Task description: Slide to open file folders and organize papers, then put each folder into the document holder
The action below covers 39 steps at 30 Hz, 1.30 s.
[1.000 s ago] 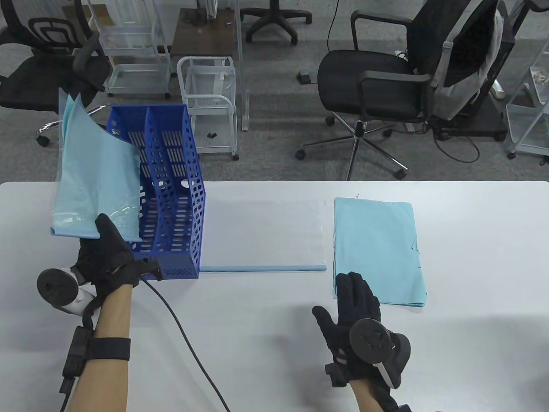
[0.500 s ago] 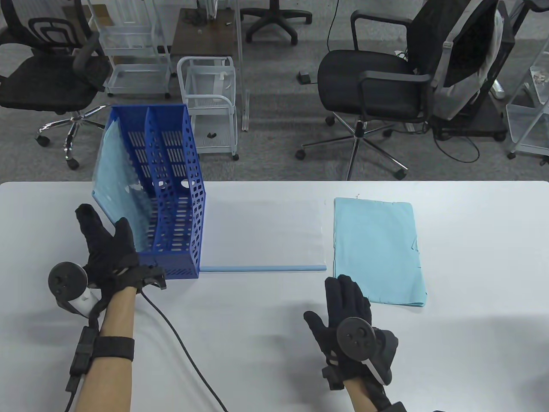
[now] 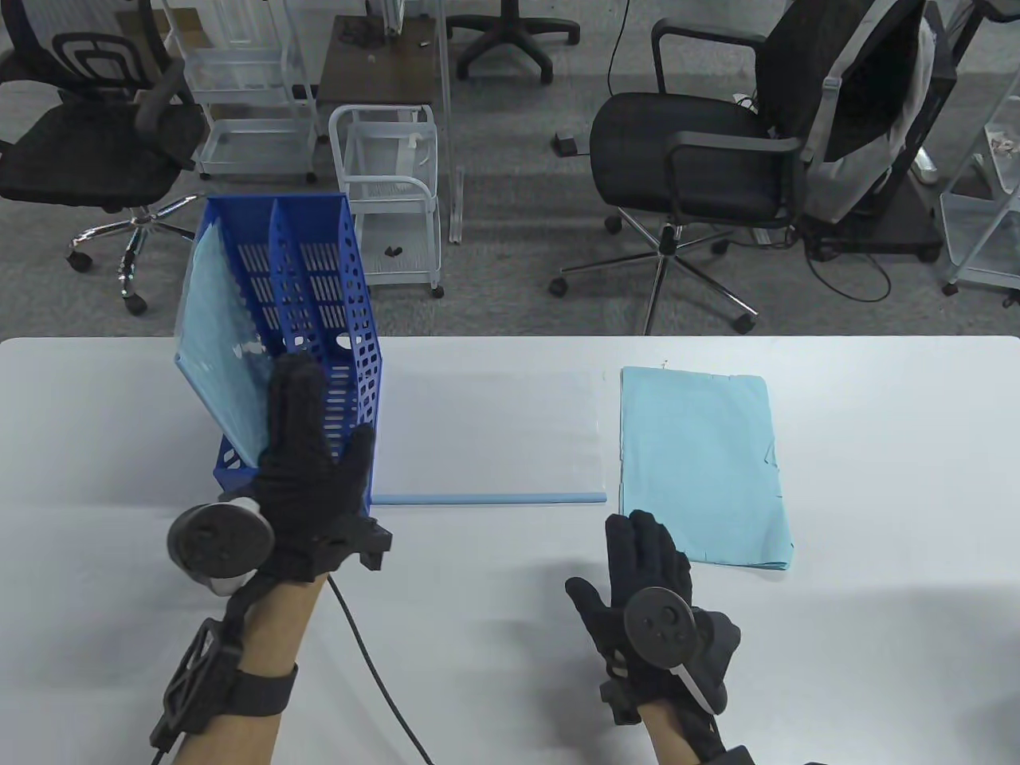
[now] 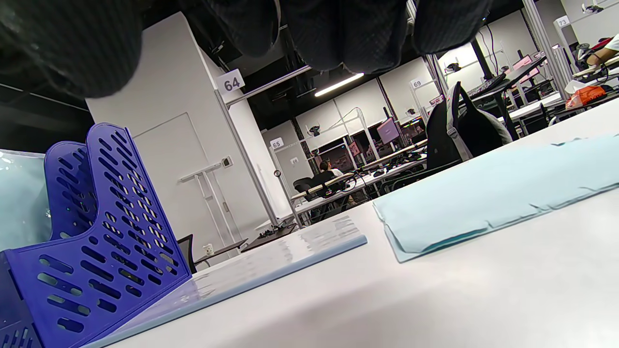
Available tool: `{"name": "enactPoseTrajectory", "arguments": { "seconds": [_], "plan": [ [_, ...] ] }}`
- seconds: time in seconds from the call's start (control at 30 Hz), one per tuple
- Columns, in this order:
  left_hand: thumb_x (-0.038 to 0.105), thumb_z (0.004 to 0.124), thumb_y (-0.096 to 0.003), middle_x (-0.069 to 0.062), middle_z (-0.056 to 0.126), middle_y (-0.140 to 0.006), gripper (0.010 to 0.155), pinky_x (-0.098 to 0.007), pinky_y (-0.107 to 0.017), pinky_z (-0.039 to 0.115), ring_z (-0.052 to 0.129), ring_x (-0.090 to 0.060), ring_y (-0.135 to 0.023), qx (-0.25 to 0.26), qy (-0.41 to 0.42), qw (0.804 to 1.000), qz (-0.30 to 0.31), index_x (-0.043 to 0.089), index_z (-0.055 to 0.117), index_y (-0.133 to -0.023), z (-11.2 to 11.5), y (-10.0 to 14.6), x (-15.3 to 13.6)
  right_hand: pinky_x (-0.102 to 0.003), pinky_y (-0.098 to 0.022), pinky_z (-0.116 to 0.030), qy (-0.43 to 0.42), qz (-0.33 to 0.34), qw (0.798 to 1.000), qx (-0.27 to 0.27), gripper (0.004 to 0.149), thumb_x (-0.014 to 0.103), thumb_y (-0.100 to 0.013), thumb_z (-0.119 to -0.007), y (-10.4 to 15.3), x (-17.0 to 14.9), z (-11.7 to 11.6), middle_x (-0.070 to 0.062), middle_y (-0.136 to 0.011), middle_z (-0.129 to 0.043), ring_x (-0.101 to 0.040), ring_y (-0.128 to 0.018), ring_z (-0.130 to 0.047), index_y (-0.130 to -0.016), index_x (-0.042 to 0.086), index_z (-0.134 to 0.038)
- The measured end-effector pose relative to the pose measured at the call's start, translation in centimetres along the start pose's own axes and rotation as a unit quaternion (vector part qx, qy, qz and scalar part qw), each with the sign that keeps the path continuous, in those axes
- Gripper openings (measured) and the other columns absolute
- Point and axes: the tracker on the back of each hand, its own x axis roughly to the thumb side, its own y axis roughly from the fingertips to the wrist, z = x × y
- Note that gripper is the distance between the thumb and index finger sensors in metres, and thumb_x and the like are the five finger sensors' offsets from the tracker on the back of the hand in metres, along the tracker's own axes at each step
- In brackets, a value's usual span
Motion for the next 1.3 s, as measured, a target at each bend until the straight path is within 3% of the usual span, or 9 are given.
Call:
{"name": "enactPoseTrajectory", "arguments": {
  "seconds": [0.1, 0.17, 0.3, 0.37, 0.6, 0.67, 0.83, 1.0, 1.3],
  "plan": [
    [0.045, 0.088, -0.0456, 0.011, 0.052, -0.122, 0.079, -0.043, -0.085, 0.047, 0.052, -0.020, -0.118, -0.122, -0.060, 0.990, -0.025, 0.042, 0.046, -0.113, 5.1, -0.2, 1.3, -0.063, -0.073, -0.050, 0.006, 0.001, 1.000, 0.004, 0.085, 0.064, -0.036, -0.076, 0.0, 0.0, 0.0, -0.013, -0.114, -0.046, -0.043, -0.103, -0.054, -0.104, 0.025, -0.043],
    [0.046, 0.088, -0.0454, 0.009, 0.055, -0.122, 0.078, -0.043, -0.085, 0.049, 0.054, -0.021, -0.118, -0.219, -0.113, 0.967, -0.061, 0.041, 0.049, -0.113, 8.9, -0.4, 1.3, -0.063, -0.073, -0.050, 0.013, 0.001, 1.000, 0.008, 0.085, 0.064, -0.036, -0.076, 0.0, 0.0, 0.0, -0.013, -0.114, -0.046, -0.043, -0.103, -0.054, -0.104, 0.025, -0.043],
    [0.044, 0.085, -0.0467, 0.010, 0.057, -0.121, 0.073, -0.044, -0.085, 0.048, 0.053, -0.020, -0.119, -0.408, -0.234, 0.872, -0.134, 0.041, 0.053, -0.112, 16.4, -0.1, -0.6, -0.063, -0.073, -0.050, 0.028, 0.004, 0.999, 0.029, 0.085, 0.064, -0.036, -0.076, 0.0, 0.0, -0.7, -0.013, -0.114, -0.046, -0.043, -0.103, -0.055, -0.104, 0.025, -0.044],
    [0.043, 0.085, -0.0463, 0.010, 0.057, -0.121, 0.072, -0.045, -0.085, 0.049, 0.054, -0.021, -0.119, -0.448, -0.282, 0.831, -0.170, 0.040, 0.054, -0.111, 18.9, 0.2, -2.2, -0.063, -0.073, -0.050, 0.038, 0.006, 0.998, 0.042, 0.085, 0.064, -0.036, -0.076, 0.0, 0.1, -1.0, -0.013, -0.114, -0.046, -0.043, -0.103, -0.055, -0.104, 0.025, -0.043],
    [0.043, 0.083, -0.0462, 0.013, 0.046, -0.124, 0.074, -0.050, -0.084, 0.050, 0.051, -0.021, -0.119, -0.514, -0.306, 0.764, -0.240, 0.042, 0.049, -0.112, 22.7, 0.6, -6.1, -0.063, -0.073, -0.050, 0.044, 0.004, 0.997, 0.058, 0.085, 0.064, -0.036, -0.076, -0.2, -0.1, -1.3, -0.012, -0.114, -0.046, -0.043, -0.103, -0.054, -0.104, 0.025, -0.043],
    [0.037, 0.086, -0.0438, 0.010, 0.053, -0.122, 0.073, -0.051, -0.083, 0.055, 0.057, -0.023, -0.117, -0.486, -0.304, 0.788, -0.226, 0.039, 0.057, -0.110, 22.9, 0.4, -5.8, -0.063, -0.073, -0.050, 0.043, 0.003, 0.997, 0.060, 0.085, 0.064, -0.036, -0.076, -0.2, -0.2, -1.3, -0.013, -0.114, -0.046, -0.043, -0.103, -0.054, -0.104, 0.026, -0.043],
    [0.040, 0.090, -0.0347, 0.006, 0.079, -0.109, 0.068, -0.046, -0.074, 0.077, 0.090, -0.021, -0.100, -0.436, -0.434, 0.783, -0.094, 0.035, 0.075, -0.101, 24.1, 0.1, -4.3, -0.063, -0.072, -0.050, 0.041, -0.004, 0.997, 0.063, 0.085, 0.064, -0.036, -0.076, -0.3, -0.5, -1.2, -0.013, -0.114, -0.046, -0.043, -0.103, -0.055, -0.104, 0.026, -0.043],
    [0.035, 0.089, -0.0353, 0.005, 0.091, -0.098, 0.057, -0.044, -0.070, 0.082, 0.100, -0.020, -0.088, -0.409, -0.442, 0.796, -0.058, 0.033, 0.085, -0.092, 24.4, -0.4, -4.5, -0.064, -0.072, -0.050, 0.037, -0.012, 0.997, 0.065, 0.085, 0.064, -0.036, -0.075, -0.4, -0.9, -1.3, -0.013, -0.114, -0.046, -0.043, -0.102, -0.056, -0.104, 0.025, -0.044],
    [0.037, 0.088, -0.0407, 0.007, 0.100, -0.087, 0.043, -0.042, -0.063, 0.086, 0.106, -0.018, -0.077, -0.397, -0.355, 0.835, -0.140, 0.034, 0.093, -0.083, 22.7, -2.0, -5.9, -0.064, -0.072, -0.049, 0.032, -0.015, 0.997, 0.069, 0.084, 0.064, -0.036, -0.075, -0.5, -1.1, -1.3, -0.013, -0.114, -0.046, -0.043, -0.103, -0.056, -0.104, 0.025, -0.044]
  ]
}}
